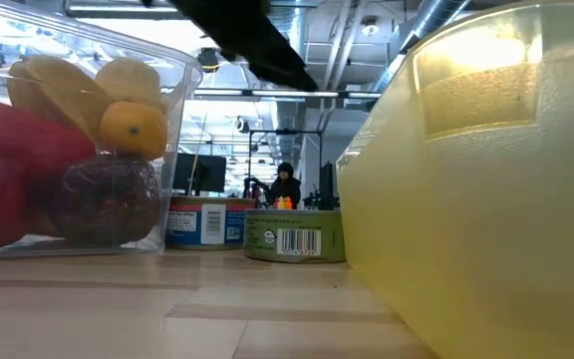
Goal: Pick & Place Food Item
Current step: Put the green tuna can into the yellow bin
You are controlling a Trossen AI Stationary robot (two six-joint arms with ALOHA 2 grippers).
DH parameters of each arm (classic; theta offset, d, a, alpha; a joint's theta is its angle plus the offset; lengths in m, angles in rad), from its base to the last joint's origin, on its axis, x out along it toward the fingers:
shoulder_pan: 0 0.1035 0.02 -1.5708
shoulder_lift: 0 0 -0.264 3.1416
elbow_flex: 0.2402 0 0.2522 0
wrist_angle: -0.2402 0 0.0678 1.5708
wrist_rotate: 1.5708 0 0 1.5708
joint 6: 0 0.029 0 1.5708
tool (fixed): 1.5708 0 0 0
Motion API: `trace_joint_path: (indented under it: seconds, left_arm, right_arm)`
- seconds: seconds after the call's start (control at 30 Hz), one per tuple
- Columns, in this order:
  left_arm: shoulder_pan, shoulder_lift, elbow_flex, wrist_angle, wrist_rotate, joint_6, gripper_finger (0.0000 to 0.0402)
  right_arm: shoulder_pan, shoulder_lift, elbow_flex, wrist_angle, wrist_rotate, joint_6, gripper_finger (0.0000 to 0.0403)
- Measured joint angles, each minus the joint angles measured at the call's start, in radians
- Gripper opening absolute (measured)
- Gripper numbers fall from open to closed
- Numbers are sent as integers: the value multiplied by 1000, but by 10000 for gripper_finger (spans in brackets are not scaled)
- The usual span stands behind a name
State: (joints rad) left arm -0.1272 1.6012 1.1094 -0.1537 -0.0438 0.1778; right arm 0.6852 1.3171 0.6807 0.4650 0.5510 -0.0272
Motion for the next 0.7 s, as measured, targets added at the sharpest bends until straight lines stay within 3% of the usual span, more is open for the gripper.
trace_joint_path:
  seconds: [0.17, 0.33, 0.47, 0.7]
  left_arm:
    - [103, 64, 92, -73, -3, 44, 314]
    - [208, -21, 83, -128, -64, 50, 314]
    - [294, -163, 8, -170, -133, 43, 314]
    - [417, -362, -209, -247, -184, -108, 314]
  right_arm:
    - [9, -21, 0, -50, 0, -59, 48]
    - [2, -21, 0, -95, 0, -79, 48]
    - [0, -21, 0, -153, 0, -62, 48]
    - [0, -21, 0, -200, 0, -50, 48]
